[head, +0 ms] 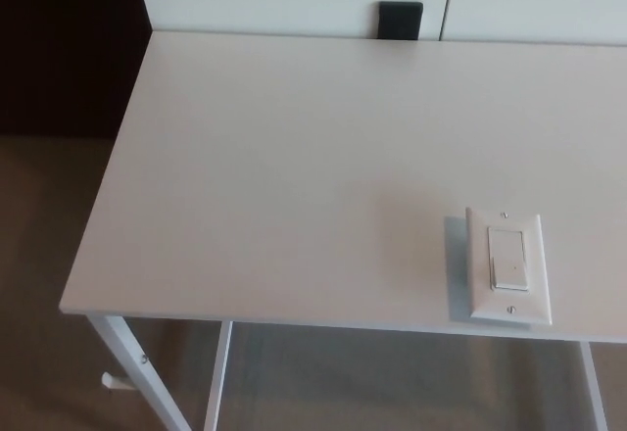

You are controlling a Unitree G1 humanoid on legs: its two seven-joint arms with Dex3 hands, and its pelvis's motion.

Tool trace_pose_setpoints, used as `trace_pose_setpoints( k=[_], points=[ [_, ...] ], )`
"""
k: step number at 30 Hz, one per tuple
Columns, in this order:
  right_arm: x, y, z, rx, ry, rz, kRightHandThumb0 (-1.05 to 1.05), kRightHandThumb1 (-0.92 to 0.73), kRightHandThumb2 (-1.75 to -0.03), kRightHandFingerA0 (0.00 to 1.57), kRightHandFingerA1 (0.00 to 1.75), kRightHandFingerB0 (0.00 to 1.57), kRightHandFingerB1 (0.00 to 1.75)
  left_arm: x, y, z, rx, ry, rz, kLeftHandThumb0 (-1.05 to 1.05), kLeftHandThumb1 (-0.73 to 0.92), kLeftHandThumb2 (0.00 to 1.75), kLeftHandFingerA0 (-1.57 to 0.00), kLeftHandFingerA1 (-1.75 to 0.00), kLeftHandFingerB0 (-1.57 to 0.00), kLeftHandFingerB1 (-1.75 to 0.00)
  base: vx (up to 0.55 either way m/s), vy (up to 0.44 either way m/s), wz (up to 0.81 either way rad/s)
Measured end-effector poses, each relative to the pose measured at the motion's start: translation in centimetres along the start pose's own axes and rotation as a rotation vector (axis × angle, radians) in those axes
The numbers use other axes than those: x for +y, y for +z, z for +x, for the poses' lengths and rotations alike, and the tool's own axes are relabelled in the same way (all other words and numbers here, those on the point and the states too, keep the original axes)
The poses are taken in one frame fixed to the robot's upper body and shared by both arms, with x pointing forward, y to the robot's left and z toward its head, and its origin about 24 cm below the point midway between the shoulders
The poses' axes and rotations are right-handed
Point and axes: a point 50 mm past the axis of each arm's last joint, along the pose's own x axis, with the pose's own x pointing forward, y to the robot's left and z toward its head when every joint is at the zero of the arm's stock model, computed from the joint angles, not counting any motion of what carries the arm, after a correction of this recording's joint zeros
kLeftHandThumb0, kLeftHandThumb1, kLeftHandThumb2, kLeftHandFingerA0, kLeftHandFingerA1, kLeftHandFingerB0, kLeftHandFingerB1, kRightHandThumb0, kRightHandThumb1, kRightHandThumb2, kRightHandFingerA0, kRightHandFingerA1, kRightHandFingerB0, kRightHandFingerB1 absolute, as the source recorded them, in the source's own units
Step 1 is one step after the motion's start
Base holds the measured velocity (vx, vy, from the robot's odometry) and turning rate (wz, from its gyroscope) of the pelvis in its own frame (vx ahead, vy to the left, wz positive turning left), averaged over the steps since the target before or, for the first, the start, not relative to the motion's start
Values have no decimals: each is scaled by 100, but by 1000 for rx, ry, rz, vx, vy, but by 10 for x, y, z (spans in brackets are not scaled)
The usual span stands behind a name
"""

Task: The robot walk towards a table in front and then clicks the light switch button using the right hand's index finger

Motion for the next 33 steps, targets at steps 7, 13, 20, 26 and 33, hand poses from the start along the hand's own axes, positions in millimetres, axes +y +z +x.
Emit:
trace_pose_setpoints(
  k=[7, 13, 20, 26, 33],
  points=[
    [-20, 31, 5, -193, -200, -72, -51, -61, -57, 33, 48, 41, 41, 0, 1, 1, -5, -1, 1, -26, 50, 95, -36, -60, -11, -48, 0, 0, 0],
    [-42, 72, 18, -450, -391, -241, -69, -48, -82, 3, 43, 15, 44, -1, 3, 0, -13, -2, 4, -26, 51, 95, -36, -60, -11, -48, 0, 0, 0],
    [-44, 90, 36, -565, -416, -367, -84, -54, -89, 0, 17, 5, 15, -1, 4, 0, -16, -3, 5, -26, 50, 94, -34, -59, -10, -48, 0, 0, 0],
    [-43, 97, 50, -601, -406, -450, -89, -53, -91, 0, 20, 9, 38, -1, 5, 0, -19, -4, 6, -24, 50, 95, -38, -61, -11, -49, 0, 0, 0],
    [-41, 103, 68, -614, -383, -550, -99, -60, -95, 0, 15, 11, 21, -1, 8, 0, -29, -6, 9, -23, 51, 95, -38, -61, -12, -49, 0, 0, 0]
  ],
)
